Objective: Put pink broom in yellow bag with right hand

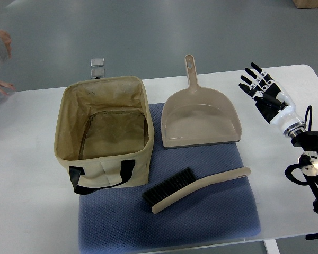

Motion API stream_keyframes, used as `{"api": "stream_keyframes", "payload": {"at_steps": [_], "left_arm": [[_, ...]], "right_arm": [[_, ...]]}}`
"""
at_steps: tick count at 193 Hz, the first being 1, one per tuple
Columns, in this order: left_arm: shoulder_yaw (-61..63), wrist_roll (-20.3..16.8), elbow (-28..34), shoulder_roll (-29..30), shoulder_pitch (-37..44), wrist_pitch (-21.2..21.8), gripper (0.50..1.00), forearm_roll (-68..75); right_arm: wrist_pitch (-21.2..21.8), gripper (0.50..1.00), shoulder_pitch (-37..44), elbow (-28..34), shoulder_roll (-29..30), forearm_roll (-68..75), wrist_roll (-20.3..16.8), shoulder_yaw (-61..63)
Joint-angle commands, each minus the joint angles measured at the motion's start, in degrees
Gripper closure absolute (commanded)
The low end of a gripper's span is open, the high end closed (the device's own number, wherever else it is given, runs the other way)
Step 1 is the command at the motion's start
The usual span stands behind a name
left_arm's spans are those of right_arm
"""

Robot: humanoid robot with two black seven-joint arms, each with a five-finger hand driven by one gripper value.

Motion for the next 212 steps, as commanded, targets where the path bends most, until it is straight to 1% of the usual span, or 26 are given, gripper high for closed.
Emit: {"api": "stream_keyframes", "payload": {"at_steps": [1,212], "left_arm": [[0.00,0.00,0.00,0.00,0.02,0.00,0.500,0.00],[0.00,0.00,0.08,0.00,-0.06,0.00,0.500,0.00]], "right_arm": [[-0.01,0.570,-0.03,0.00,0.00,0.00,0.00,0.00],[0.16,0.568,0.15,0.00,0.17,0.00,-0.18,-0.09]]}}
